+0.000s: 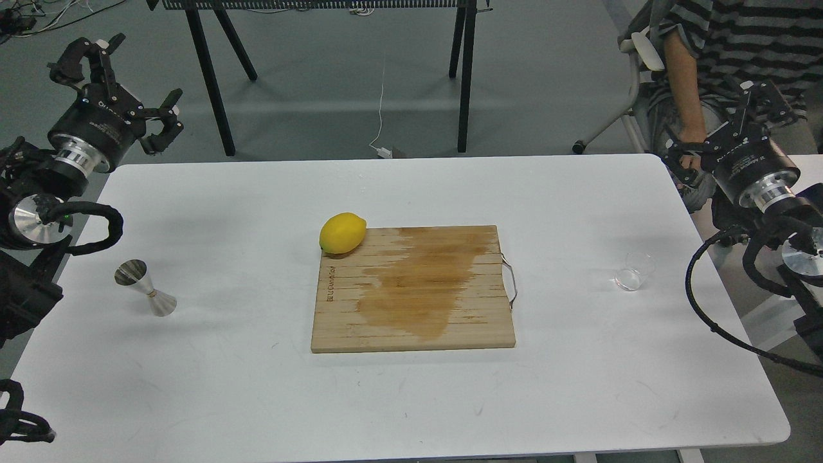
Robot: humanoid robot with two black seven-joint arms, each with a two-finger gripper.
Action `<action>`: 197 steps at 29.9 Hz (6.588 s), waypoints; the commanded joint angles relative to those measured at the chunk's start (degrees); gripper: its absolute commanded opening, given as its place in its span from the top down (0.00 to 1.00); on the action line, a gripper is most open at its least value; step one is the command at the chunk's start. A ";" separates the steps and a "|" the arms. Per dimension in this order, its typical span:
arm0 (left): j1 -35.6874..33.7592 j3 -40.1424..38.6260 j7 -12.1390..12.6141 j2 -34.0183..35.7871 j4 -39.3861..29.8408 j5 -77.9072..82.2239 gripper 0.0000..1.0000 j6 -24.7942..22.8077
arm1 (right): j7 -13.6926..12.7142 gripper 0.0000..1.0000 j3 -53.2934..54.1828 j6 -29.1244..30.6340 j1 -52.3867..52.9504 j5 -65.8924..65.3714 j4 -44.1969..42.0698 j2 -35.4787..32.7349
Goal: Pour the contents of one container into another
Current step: 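Lower the left gripper toward the metal jigger on the table, then grasp the metal jigger with the left gripper, then lift the jigger and carry it over the wooden cutting board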
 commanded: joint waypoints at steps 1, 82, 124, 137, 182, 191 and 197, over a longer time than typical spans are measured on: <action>1.12 0.29 0.09 2.86 -2.54 0.99 0.00 0.00 | -0.04 0.01 0.01 0.08 -0.98 0.01 0.88 -0.49; 35.93 19.01 -7.91 17.11 -22.25 84.23 0.03 48.48 | 0.22 0.01 0.63 -0.09 -1.51 0.01 0.97 0.12; 24.77 24.11 -8.53 4.01 -2.38 88.10 0.61 48.13 | 0.22 0.01 0.89 -0.01 -1.51 0.01 0.79 -0.41; 24.42 23.93 -9.23 4.01 -2.55 88.01 1.00 48.48 | 0.22 0.01 0.98 -0.01 -1.51 0.01 0.88 -0.41; 1.66 30.25 -3.43 -22.17 -23.31 112.99 1.00 36.35 | -0.57 0.01 0.28 -6.60 0.78 -0.07 -6.41 -0.41; 0.86 35.08 -3.78 -31.59 -6.79 112.99 1.00 42.57 | -0.57 0.01 0.01 -6.42 0.69 -0.07 -6.06 -0.49; 0.07 39.75 -3.69 -31.59 -0.80 112.99 1.00 47.60 | -0.57 0.01 0.01 -6.51 0.69 -0.07 -5.80 -0.49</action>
